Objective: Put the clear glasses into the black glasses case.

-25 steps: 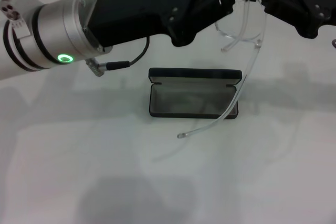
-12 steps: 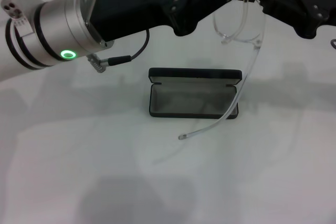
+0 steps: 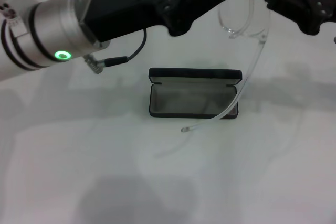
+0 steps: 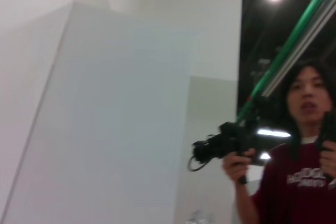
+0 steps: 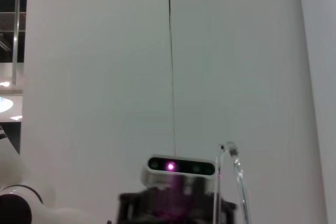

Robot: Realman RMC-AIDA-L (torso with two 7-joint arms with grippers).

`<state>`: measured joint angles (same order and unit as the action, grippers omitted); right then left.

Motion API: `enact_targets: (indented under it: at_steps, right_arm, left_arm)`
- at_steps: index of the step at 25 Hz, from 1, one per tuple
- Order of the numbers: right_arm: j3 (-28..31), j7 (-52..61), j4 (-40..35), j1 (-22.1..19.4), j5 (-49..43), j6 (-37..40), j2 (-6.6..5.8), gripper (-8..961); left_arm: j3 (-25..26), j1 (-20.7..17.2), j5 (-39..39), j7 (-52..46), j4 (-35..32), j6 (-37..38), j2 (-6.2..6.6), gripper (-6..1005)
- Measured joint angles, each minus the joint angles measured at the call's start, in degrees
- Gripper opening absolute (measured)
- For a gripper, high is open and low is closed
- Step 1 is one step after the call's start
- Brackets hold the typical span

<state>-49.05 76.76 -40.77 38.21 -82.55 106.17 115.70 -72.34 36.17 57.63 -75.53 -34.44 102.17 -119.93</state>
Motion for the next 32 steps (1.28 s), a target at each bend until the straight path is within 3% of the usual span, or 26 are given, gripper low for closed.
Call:
enact_targets:
  at_steps: [5, 9, 15, 22, 28, 32]
  right_arm:
    - [2.73, -1.06, 0.07, -1.51, 2.04, 0.48, -0.42, 71]
    - [6.99, -1.25, 0.09, -3.42, 7.03, 5.26, -1.13, 71]
    - [8.19, -2.8, 0.69, -5.96, 19.38, 12.26, -1.83, 71]
    - [6.83, -14.85, 7.74, -5.22, 28.17, 16.91, -0.68, 72]
    - [4.5, -20.93, 12.31, -2.85, 28.28, 16.9, -0.22, 71]
    - [1.77, -23.66, 16.26, -1.44, 28.08, 16.75, -0.28, 71]
  left_arm:
    - [2.5, -1.78, -0.04, -1.61, -1.02, 5.54, 0.63, 85]
    - [6.48, -4.4, -0.1, -2.53, -1.53, 7.22, 0.97, 85]
    - [5.67, -5.19, 1.74, -2.73, -1.1, 8.14, 1.34, 85]
    - [-2.53, 0.72, 7.43, -3.26, -1.46, 11.36, 0.45, 85]
    - [-13.14, 4.34, 2.32, -1.96, -1.37, 11.64, 0.07, 85]
    - [-15.1, 4.14, -2.61, 1.31, -0.89, 11.28, -0.21, 86]
